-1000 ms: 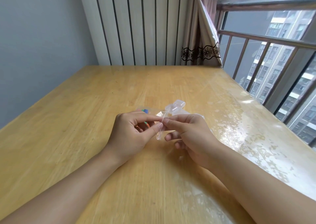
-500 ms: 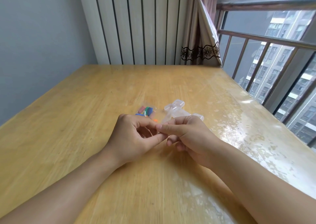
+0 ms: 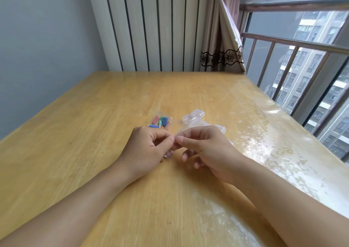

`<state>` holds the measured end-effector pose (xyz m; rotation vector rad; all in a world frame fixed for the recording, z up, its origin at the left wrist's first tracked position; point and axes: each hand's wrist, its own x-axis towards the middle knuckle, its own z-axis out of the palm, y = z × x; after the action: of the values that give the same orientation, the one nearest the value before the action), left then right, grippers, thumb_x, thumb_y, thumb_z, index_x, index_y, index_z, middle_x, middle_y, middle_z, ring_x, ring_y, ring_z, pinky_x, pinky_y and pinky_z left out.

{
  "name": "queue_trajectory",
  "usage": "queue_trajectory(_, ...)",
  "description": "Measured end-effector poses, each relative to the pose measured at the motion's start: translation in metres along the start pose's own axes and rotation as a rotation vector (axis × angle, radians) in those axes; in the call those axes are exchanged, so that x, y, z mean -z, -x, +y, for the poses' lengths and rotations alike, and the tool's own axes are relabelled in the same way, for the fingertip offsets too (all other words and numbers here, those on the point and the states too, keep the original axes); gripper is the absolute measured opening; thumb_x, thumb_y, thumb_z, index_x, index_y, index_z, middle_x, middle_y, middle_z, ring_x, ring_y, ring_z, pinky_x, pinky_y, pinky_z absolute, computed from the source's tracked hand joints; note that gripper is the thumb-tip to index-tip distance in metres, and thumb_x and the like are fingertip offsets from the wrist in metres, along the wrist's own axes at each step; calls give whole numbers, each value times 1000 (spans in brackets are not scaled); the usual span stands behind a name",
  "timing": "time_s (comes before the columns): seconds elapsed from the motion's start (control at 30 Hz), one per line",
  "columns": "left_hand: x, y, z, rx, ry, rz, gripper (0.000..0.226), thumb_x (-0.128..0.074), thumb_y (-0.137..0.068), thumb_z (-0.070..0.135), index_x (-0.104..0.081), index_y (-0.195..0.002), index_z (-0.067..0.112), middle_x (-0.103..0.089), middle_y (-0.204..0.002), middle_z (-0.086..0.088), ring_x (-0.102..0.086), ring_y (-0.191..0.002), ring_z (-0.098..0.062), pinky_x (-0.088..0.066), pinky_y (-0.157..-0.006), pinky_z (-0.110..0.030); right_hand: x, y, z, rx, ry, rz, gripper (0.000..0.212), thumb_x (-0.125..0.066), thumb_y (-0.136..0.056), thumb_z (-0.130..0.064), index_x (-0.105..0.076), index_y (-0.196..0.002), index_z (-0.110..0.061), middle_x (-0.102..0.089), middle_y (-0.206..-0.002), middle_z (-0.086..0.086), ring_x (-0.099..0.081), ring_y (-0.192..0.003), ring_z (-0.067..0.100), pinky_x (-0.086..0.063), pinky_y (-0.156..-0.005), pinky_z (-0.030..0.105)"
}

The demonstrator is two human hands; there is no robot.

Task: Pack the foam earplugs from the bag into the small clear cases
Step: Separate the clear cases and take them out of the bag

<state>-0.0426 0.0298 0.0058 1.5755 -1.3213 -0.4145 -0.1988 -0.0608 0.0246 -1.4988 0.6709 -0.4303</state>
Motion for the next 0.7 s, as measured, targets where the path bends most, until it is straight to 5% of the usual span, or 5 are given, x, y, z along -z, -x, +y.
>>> queue_trajectory(0.13, 1, -3, -5, 58, 101, -34, 26, -58, -90, 23, -75, -72, 15, -67, -59, -9, -60, -53, -21, -49, -70, -27, -1, 1, -2, -9, 16, 8, 20, -64, -98, -15, -72, -103, 3, -77, -90, 7, -62, -55, 13, -40, -40, 20)
queue_trajectory(0.3, 1, 2, 3, -3, 75, -34, 11, -71, -89, 8, -79, -90, 15, -72, -62, 2, -67, -55, -14, -51, -56, -21, -3, 1, 0, 6, 33, 29, 16, -68, -94, -12, -74, -98, 2, -75, -80, 8, -61, -55, 15, -41, -41, 22)
queue_trajectory(0.43, 7, 3, 4, -64, 35, -49, 11, -73, -87, 18, -81, -95, 21, -66, -55, 9, -64, -51, -8, -45, -84, -25, 0, 0, -1, 15, 5, -43, 17, -67, -96, -16, -75, -101, -1, -75, -84, 8, -59, -56, 16, -42, -40, 22)
queue_trajectory(0.6, 8, 3, 7, -156, -154, 52, 26, -67, -92, 8, -77, -69, 17, -62, -47, 5, -59, -46, -12, -45, -74, -14, -2, 0, 1, 21, -3, -4, 15, -67, -96, -14, -78, -99, -4, -75, -89, 8, -60, -52, 17, -42, -40, 22)
queue_trajectory(0.7, 5, 4, 11, -226, -218, 177, 19, -71, -85, 4, -76, -71, 16, -69, -53, 8, -66, -49, -13, -51, -92, -23, -4, -1, 2, 27, -15, 29, 16, -69, -94, -13, -76, -99, 0, -74, -87, 11, -60, -51, 16, -42, -40, 22)
